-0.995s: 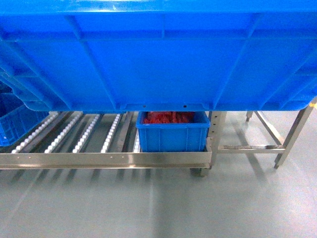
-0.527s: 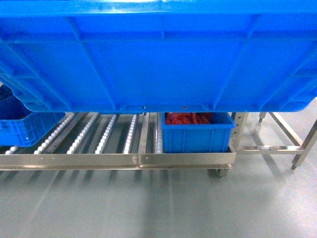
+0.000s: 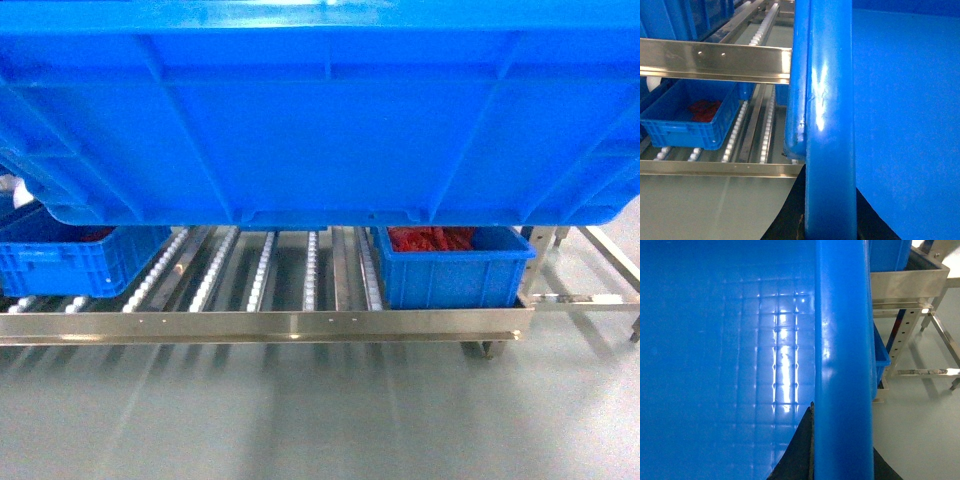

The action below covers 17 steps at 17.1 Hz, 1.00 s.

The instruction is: Place box next to blue box on left shelf

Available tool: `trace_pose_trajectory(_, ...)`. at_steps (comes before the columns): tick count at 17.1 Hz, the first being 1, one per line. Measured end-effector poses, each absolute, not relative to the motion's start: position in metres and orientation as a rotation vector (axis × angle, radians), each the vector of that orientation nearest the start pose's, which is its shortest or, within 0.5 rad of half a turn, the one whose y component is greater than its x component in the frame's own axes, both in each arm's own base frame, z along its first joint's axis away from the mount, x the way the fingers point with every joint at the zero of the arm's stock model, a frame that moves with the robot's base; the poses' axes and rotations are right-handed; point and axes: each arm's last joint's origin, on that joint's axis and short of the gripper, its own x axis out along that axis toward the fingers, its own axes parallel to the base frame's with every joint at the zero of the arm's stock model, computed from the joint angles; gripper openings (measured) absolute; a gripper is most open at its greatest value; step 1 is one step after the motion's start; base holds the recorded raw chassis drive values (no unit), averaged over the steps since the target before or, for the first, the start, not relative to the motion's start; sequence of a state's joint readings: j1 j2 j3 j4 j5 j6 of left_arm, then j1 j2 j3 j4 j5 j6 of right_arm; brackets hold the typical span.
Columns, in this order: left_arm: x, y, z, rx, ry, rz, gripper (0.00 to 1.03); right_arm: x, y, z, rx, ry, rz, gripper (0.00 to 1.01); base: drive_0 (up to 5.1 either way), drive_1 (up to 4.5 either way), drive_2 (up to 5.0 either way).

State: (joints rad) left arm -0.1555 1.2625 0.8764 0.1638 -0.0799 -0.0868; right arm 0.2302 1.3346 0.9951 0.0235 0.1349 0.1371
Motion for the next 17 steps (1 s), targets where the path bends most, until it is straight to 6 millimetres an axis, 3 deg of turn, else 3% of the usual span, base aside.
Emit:
trace_pose_trajectory(9,0.2806,-0.0418,0.2973,-0.061,0.222,-0.067,0.06,0.2936,0.0648,0.3054,0.079,0.315,0.072,0.07,-5.0,2.36,2.4)
trace_pose_trajectory(17,0.2804,-0.0411,0.2976,-0.059,0.221,-0.065,0.06,0.2934,0.0664,0.3051,0.077,0.317,0.075,0.07,0.0,0.0,0.0)
